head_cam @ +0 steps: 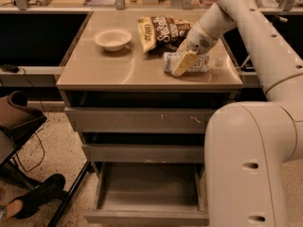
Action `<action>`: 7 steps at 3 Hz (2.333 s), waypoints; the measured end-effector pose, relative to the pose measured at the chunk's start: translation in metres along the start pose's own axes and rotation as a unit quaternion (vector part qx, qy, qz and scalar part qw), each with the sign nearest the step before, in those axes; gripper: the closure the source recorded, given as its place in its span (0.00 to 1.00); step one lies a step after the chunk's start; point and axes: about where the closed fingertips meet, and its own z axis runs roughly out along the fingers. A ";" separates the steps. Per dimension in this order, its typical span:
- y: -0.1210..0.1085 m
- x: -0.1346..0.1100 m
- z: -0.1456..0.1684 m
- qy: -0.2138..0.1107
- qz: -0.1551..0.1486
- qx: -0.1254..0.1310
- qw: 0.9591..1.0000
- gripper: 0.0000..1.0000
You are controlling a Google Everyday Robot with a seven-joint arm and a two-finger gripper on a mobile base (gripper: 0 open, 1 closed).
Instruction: Place blue plastic bottle into bottom drawer
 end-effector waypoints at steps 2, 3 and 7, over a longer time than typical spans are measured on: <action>0.021 0.002 -0.039 -0.015 -0.014 0.014 1.000 1.00; 0.077 0.001 -0.080 -0.034 -0.053 0.017 0.998 1.00; 0.150 0.045 -0.064 -0.011 -0.056 0.005 0.998 1.00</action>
Offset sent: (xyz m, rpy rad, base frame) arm -0.1737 -0.0070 -0.0126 0.0730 0.1318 0.1238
